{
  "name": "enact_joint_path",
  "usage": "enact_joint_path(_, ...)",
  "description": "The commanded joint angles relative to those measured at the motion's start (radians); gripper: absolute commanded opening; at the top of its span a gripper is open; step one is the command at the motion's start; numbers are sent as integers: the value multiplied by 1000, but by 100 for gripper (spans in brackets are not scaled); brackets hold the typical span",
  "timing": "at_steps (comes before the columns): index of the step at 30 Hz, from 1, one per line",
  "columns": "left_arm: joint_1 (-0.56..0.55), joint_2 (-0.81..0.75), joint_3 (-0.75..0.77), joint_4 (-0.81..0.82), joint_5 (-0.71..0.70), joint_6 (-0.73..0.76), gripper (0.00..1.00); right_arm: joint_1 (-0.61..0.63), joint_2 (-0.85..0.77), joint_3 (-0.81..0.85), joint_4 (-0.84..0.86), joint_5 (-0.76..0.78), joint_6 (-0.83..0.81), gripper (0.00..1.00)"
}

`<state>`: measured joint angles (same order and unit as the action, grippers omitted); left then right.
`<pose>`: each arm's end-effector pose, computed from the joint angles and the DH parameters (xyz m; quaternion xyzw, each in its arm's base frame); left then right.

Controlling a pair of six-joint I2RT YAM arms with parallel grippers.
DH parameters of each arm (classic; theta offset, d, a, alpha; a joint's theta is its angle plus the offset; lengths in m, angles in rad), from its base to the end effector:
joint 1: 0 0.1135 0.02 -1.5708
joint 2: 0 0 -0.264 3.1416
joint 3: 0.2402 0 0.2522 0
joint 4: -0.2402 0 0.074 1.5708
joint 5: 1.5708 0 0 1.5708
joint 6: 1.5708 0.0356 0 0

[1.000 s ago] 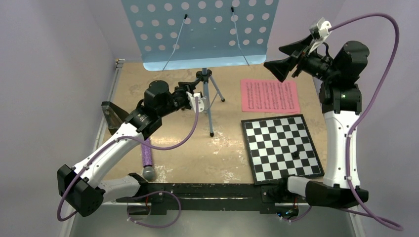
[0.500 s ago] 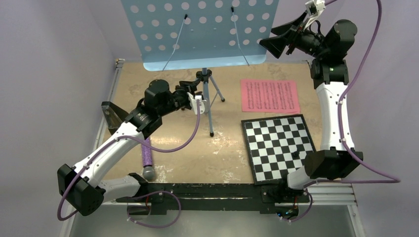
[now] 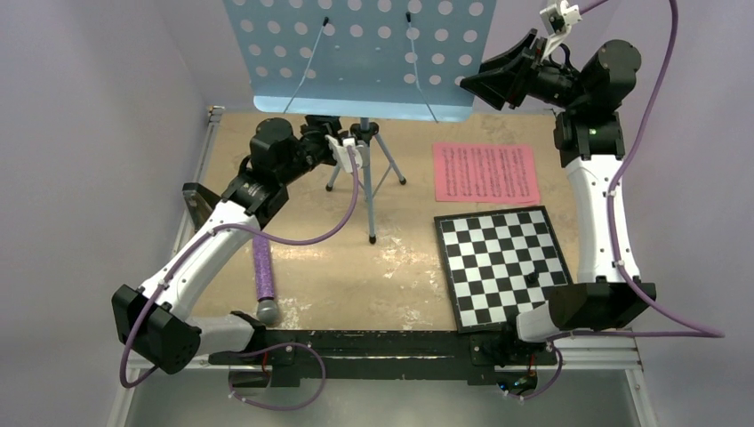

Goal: Pack up the instrument practice props

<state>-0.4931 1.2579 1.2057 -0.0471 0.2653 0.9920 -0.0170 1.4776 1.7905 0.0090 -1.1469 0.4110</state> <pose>0.2548 -0.1475 0.4011 0.5623 0.4813 0.0692 0.6689 0.2946 0.0274 0.5369 -0.3258 0.5734 0.4444 0.6062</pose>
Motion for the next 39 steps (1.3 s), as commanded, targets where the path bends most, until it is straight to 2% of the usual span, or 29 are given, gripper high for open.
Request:
enact_joint_path(1, 30, 11, 57, 87, -6, 32, 51, 10, -63, -24, 29, -13, 31, 40)
enact_joint_path(9, 65, 47, 96, 85, -18, 17, 55, 56, -136, -70, -17, 14, 6, 32)
enact_joint_path(13, 67, 24, 78, -9, 66, -6, 70, 79, -155, -86, -74, 38, -22, 26)
enact_joint_path(15, 67, 6, 47, -31, 116, -17, 71, 84, -161, -88, -100, 51, -43, 26)
enact_joint_path(19, 67, -8, -10, 15, 135, -137, 65, 86, -168, -78, -174, 80, -95, 29)
enact_joint_path(22, 67, -19, -67, 141, 106, -285, 62, 86, -157, -42, -245, 83, -134, 30)
enact_joint_path(27, 70, -54, -191, 313, 122, -383, 61, 88, -120, 41, -362, 86, -199, 28)
enact_joint_path(32, 103, -24, -179, 355, 170, -479, 59, 88, -92, 136, -537, 100, -306, 26)
enact_joint_path(35, 129, -1, -159, 363, 213, -541, 55, 89, -85, 174, -623, 107, -358, 26)
enact_joint_path(39, 149, 26, -139, 359, 284, -584, 51, 89, -77, 197, -657, 115, -375, 29)
